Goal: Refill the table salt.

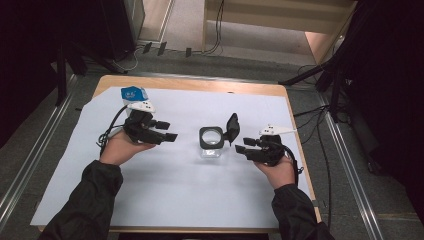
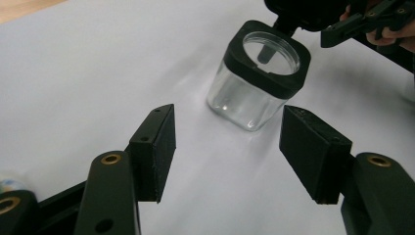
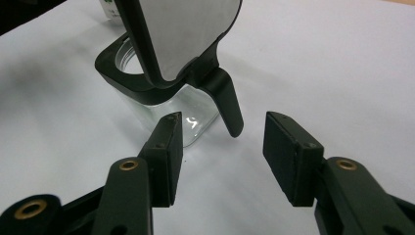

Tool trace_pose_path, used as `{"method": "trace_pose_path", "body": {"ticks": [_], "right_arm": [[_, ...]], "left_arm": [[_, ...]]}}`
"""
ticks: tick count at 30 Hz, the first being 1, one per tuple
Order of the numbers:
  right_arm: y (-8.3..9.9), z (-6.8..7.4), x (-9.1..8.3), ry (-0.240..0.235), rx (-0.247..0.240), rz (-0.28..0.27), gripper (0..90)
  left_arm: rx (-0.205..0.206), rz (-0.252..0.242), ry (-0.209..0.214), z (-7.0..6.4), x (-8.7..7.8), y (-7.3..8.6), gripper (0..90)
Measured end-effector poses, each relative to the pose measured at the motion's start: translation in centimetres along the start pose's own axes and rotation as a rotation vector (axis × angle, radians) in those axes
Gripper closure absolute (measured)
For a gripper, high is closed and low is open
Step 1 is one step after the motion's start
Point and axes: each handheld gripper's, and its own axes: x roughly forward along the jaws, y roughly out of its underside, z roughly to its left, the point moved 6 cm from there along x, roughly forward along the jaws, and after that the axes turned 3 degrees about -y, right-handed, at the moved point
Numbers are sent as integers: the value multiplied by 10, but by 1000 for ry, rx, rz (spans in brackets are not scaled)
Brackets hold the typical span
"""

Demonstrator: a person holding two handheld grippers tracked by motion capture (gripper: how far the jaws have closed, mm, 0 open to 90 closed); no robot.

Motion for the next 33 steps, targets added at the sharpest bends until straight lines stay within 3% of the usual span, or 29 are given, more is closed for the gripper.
{"method": "trace_pose_path", "body": {"ticks": [16, 33], "right_arm": [[-6, -1, 7, -3, -27, 12, 472], [-5, -1, 16, -9, -37, 47, 483]], "left_arm": [[-91, -34, -113, 36, -46, 23, 387], [-178, -50, -222, 72, -75, 36, 368]]}}
